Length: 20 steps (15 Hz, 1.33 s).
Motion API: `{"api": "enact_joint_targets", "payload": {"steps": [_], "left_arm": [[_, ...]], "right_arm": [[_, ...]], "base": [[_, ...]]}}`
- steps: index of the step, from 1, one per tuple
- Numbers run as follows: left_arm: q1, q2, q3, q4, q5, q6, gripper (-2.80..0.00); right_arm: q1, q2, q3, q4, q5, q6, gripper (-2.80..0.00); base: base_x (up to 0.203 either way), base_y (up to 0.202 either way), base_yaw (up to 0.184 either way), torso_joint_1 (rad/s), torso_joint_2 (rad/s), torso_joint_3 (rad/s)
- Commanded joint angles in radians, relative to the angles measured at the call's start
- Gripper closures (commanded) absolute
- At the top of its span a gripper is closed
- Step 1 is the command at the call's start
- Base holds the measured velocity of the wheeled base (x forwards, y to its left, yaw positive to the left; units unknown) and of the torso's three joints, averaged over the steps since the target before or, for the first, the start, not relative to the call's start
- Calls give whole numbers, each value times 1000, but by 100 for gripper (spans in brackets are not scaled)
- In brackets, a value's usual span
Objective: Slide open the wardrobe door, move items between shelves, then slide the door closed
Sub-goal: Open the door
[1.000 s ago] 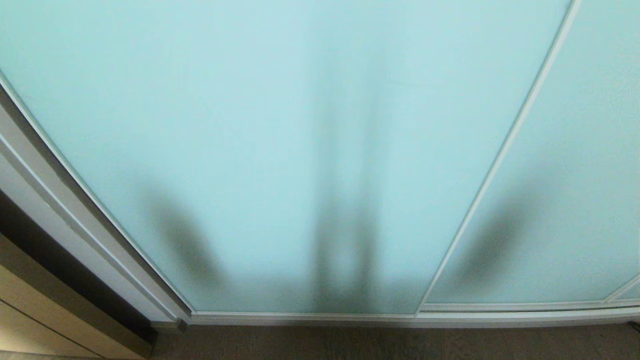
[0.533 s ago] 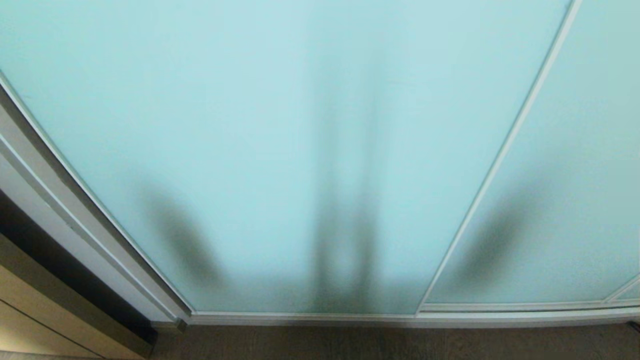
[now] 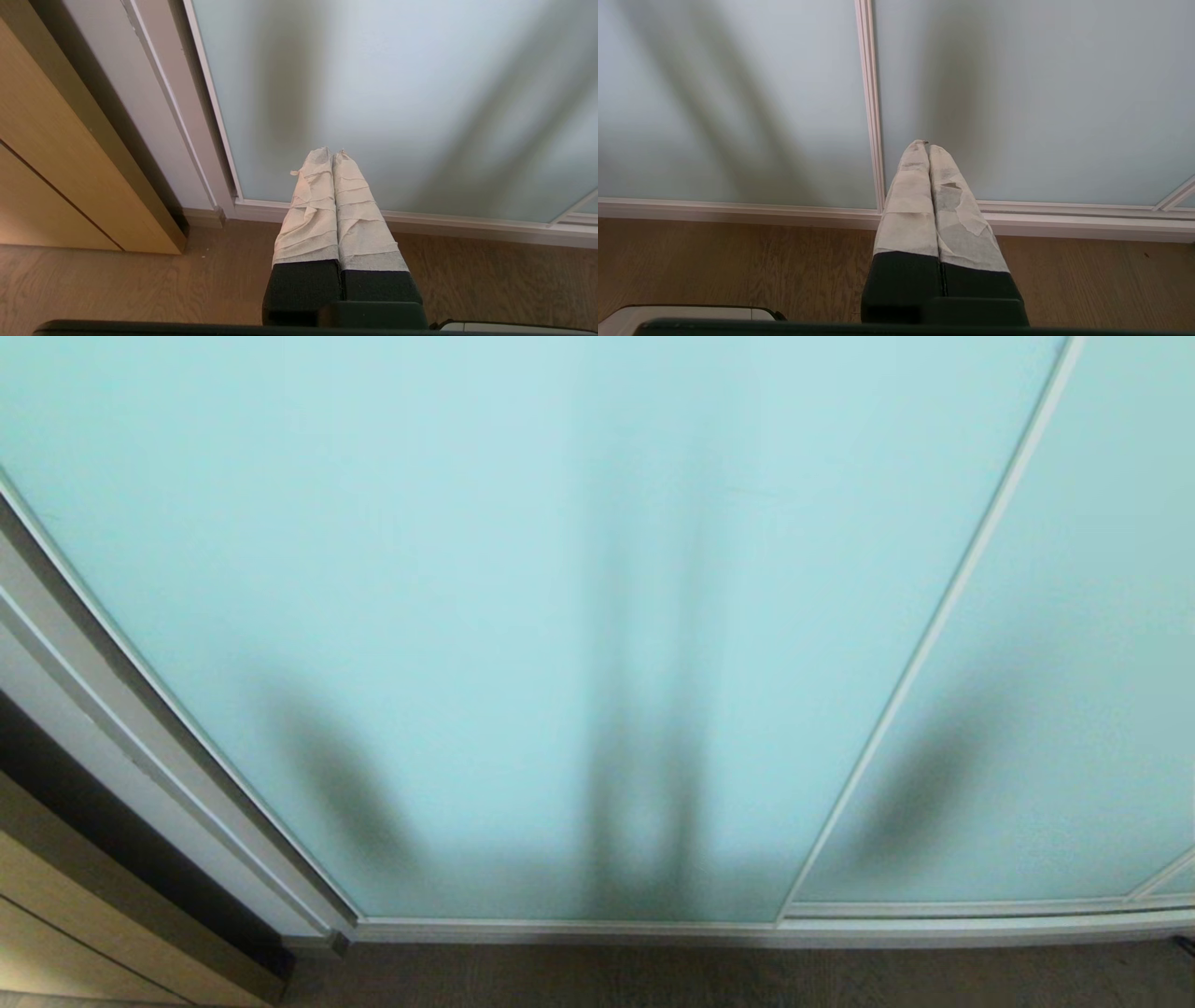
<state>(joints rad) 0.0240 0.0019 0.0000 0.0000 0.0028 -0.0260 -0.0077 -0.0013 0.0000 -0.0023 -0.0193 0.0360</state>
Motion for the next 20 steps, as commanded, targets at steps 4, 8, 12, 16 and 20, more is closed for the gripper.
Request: {"api": "enact_joint_targets", "payload": {"steps": [4,8,12,16,20], "left_arm": [[1,3,2,0,0,-2,0],[1,3,2,0,0,-2,0],[1,3,2,0,0,-2,0],[1,3,2,0,0,-2,0],[1,3,2,0,0,-2,0]], "right_arm": [[0,1,2,-1,-1,0,0],[0,1,1,-1,-1,-1,0],[0,1,0,-1,-1,0,0],[0,1,2,-1,-1,-1,0],[0,1,1,-1,-1,-1,0]], "base": [[0,0,0,0,0,0],[0,0,0,0,0,0],[-2,119,-12,1,2,0],[0,193,-1,1,2,1],[0,198,-1,2,-1,3]]}}
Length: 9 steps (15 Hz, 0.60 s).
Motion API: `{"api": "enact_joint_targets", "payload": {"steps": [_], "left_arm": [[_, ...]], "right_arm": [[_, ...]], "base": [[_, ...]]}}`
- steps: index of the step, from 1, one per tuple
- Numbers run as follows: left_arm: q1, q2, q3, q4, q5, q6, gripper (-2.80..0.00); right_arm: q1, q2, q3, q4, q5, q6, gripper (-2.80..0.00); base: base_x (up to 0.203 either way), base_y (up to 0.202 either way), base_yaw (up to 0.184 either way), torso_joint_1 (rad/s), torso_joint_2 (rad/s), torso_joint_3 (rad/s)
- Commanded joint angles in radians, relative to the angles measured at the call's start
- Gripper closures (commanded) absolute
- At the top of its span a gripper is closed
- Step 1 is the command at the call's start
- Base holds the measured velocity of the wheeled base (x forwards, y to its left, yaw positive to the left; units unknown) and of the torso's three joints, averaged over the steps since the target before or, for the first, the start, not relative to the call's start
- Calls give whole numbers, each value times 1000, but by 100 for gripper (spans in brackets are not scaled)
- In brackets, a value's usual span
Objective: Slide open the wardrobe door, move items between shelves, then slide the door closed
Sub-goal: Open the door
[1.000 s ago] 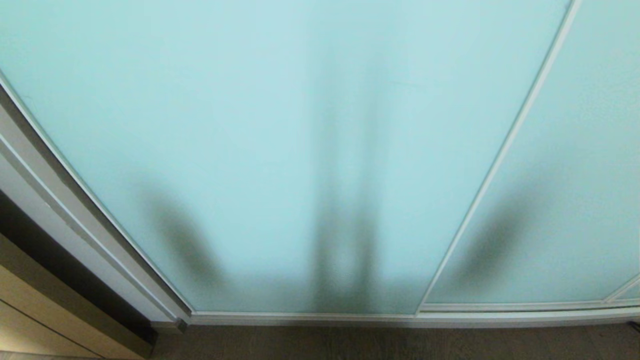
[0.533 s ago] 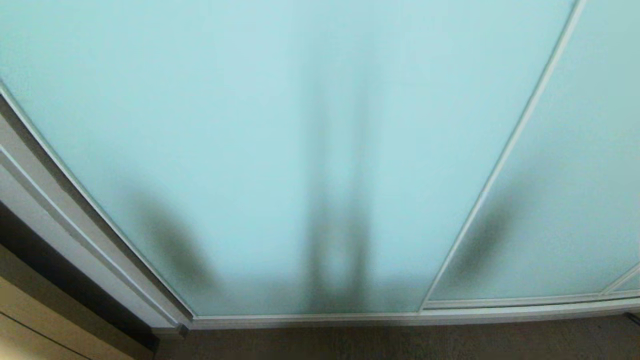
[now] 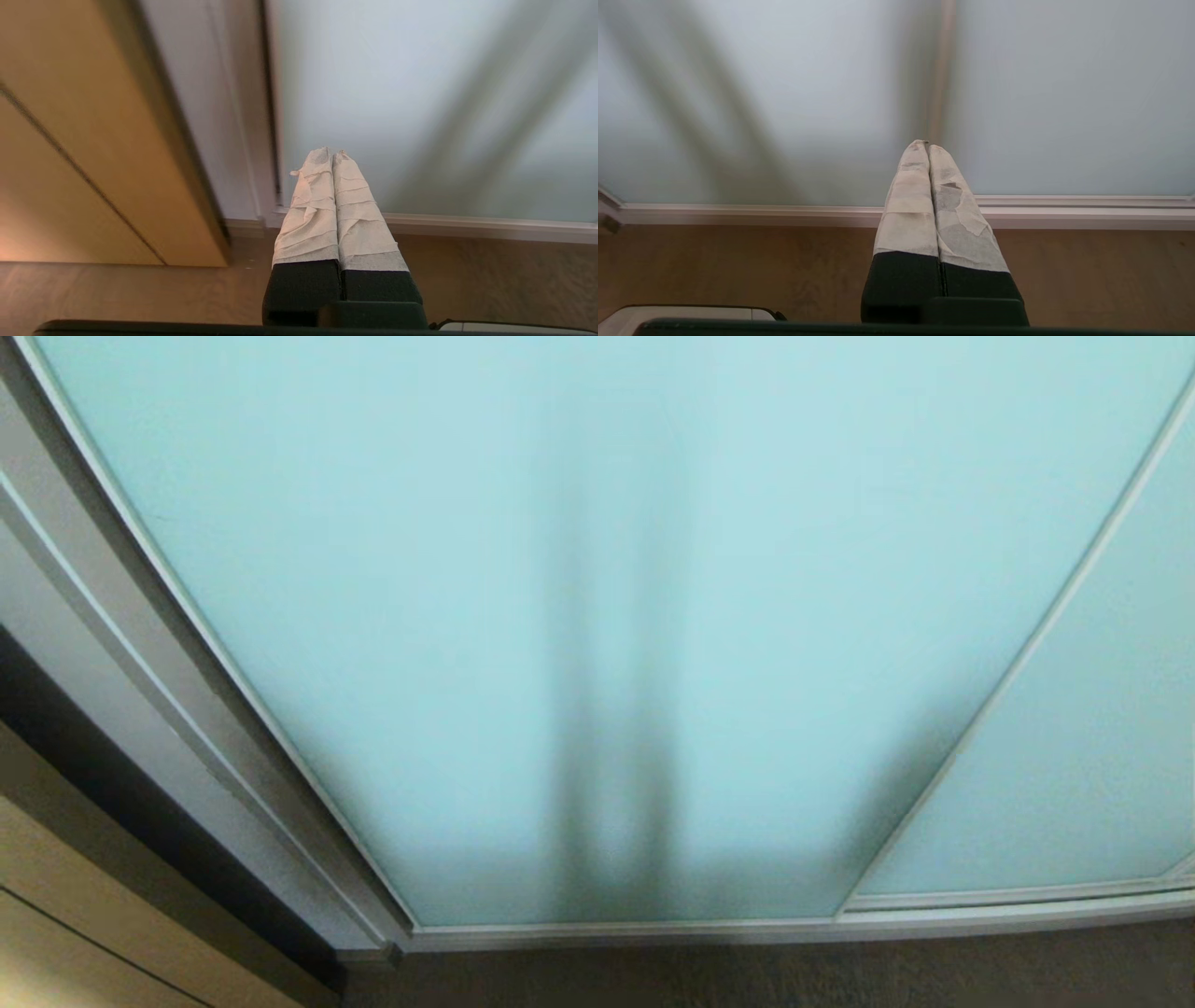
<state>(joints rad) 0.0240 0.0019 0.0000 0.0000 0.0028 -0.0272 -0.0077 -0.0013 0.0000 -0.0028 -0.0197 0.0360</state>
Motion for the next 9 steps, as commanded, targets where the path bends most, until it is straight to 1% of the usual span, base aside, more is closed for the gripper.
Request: {"api": "enact_joint_targets", "payload": {"steps": [1,9], "left_arm": [[1,3,2,0,0,0,0],[1,3,2,0,0,0,0]], "right_arm": [[0,1,0,0,0,1,0],[0,1,2,0,0,1,0]], "base": [[0,191,-8,2,0,5],[0,196,-2,2,3,3]]}}
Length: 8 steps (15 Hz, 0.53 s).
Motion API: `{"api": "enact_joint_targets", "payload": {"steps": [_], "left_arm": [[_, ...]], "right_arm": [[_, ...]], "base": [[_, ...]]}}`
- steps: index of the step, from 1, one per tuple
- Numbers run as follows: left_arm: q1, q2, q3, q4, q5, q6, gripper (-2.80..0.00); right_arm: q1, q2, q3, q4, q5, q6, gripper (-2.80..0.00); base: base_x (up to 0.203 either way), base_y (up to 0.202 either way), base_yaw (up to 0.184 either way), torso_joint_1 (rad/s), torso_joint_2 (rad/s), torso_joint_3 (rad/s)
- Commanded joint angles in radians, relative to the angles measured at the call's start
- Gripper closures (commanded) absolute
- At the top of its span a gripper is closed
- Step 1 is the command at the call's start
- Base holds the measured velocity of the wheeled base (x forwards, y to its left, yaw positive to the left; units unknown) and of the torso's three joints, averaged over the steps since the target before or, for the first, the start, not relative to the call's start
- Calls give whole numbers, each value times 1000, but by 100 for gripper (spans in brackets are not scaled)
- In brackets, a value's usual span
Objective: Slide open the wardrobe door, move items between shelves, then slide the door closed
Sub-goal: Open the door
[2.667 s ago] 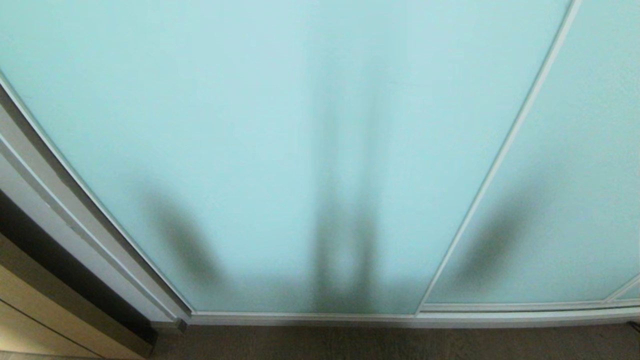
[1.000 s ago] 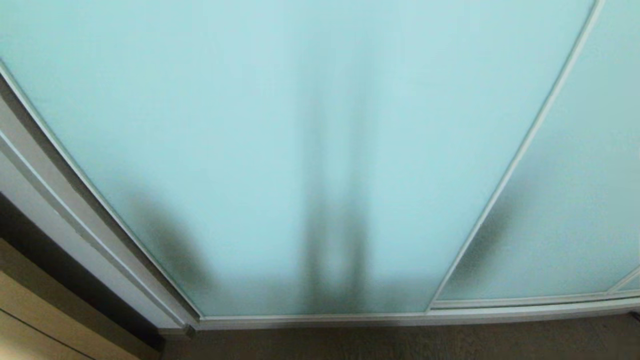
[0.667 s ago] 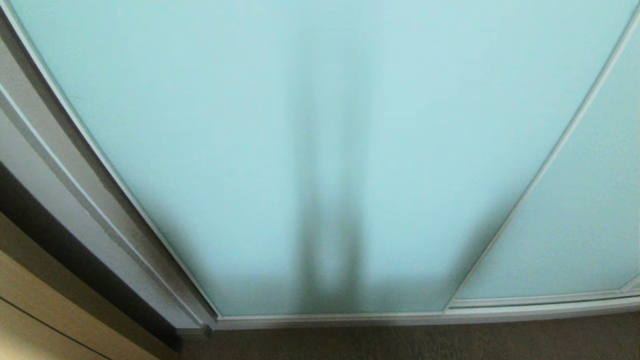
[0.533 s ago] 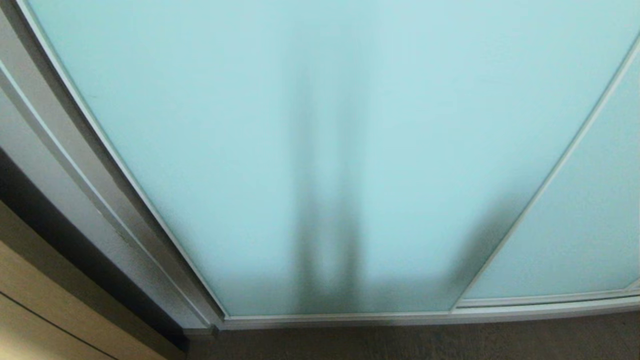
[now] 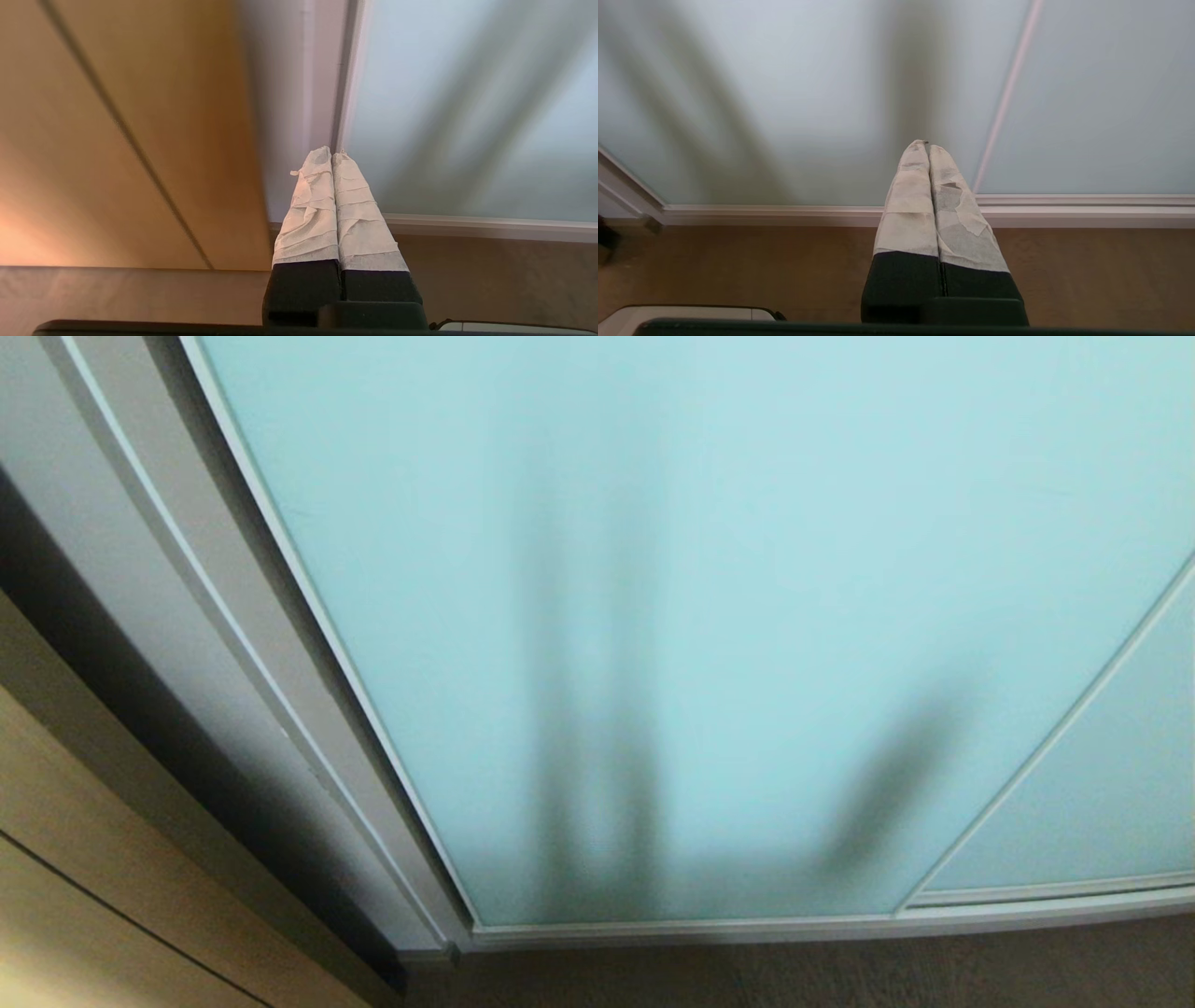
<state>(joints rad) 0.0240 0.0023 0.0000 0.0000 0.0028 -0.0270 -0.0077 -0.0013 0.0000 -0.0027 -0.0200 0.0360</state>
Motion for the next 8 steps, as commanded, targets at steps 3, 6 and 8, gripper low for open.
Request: {"api": "enact_joint_targets", "payload": {"steps": [3,6,8], "left_arm": [[1,2,2,0,0,-1,0],[1,2,2,0,0,-1,0],[1,2,2,0,0,-1,0]], "right_arm": [[0,1,0,0,0,-1,0],[0,1,1,0,0,-1,0],[0,1,1,0,0,0,0]], "base": [[0,193,1,0,2,3],[0,114,-2,2,1,1],[0,0,0,0,0,0]]}}
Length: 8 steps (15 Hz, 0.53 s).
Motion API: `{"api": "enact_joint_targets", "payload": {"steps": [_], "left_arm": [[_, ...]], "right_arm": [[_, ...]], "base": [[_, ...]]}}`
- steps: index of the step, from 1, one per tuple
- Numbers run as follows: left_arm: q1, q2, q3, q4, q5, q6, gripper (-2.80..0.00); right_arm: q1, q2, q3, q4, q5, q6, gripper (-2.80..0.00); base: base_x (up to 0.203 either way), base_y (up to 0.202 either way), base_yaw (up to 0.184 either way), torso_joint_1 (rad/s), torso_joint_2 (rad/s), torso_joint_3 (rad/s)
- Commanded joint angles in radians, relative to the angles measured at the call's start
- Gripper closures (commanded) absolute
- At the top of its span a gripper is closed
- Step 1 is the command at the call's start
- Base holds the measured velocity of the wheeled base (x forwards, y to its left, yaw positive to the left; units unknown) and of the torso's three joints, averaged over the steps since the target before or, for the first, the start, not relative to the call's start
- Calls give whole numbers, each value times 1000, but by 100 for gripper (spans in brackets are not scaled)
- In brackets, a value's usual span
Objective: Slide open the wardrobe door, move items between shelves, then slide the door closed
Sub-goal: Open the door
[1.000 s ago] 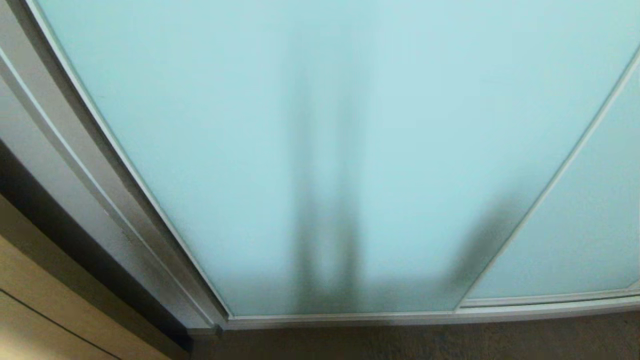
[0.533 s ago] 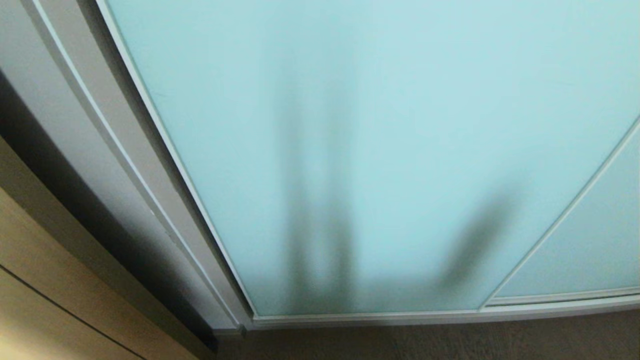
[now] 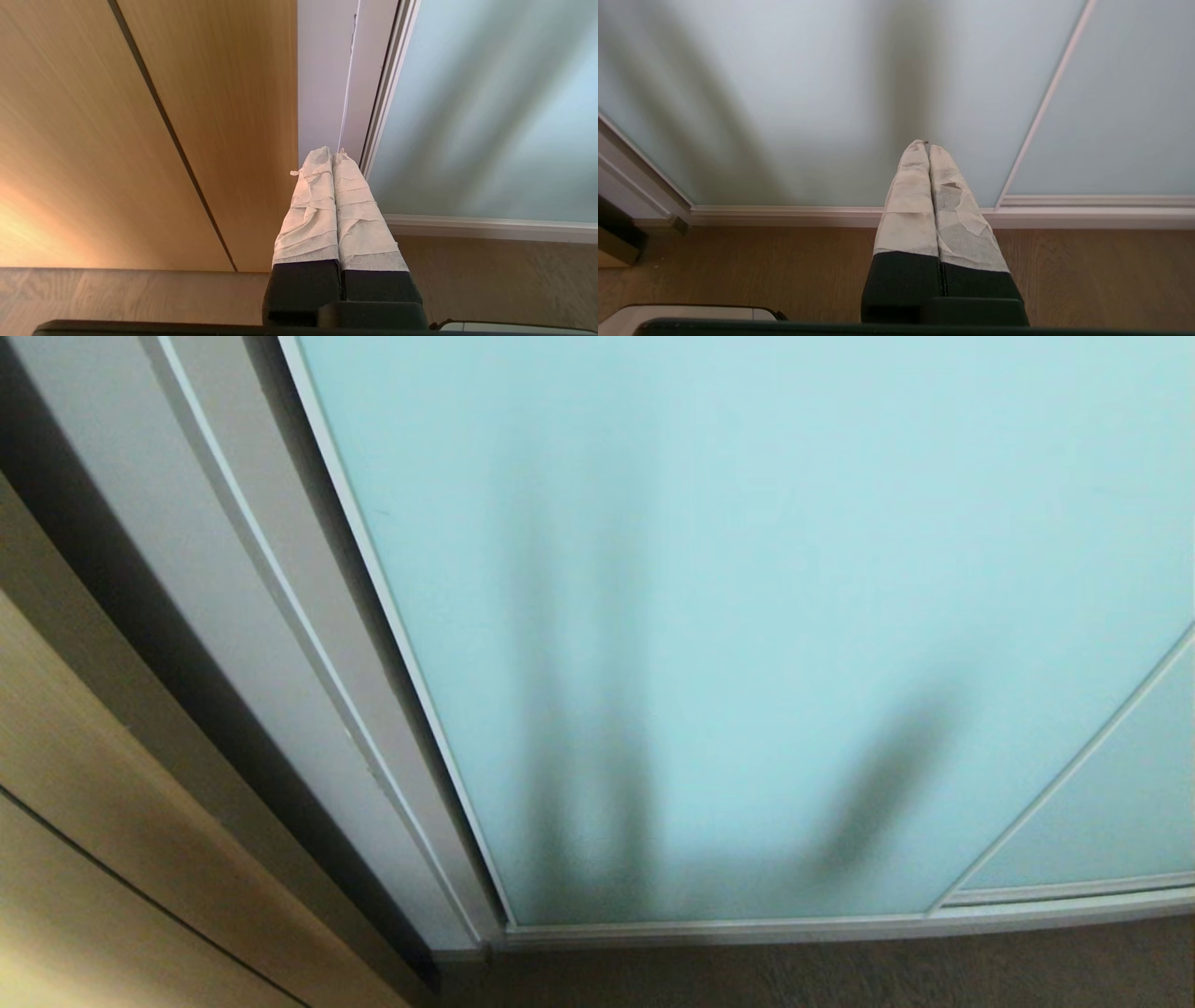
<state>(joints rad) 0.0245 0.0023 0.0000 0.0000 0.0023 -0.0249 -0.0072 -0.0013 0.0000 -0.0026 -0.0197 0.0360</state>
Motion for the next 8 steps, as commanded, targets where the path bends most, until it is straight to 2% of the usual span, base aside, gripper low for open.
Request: {"api": "enact_joint_targets", "payload": {"steps": [1,3,8], "left_arm": [[0,2,0,3,2,2,0],[0,3,2,3,3,16,0],[0,2,2,0,1,3,0]], "right_arm": [[0,1,2,0,0,0,0],[0,1,1,0,0,1,0],[0,1,0,0,0,0,0]], "base": [[0,0,0,0,0,0],[0,0,0,0,0,0],[0,0,0,0,0,0]]}}
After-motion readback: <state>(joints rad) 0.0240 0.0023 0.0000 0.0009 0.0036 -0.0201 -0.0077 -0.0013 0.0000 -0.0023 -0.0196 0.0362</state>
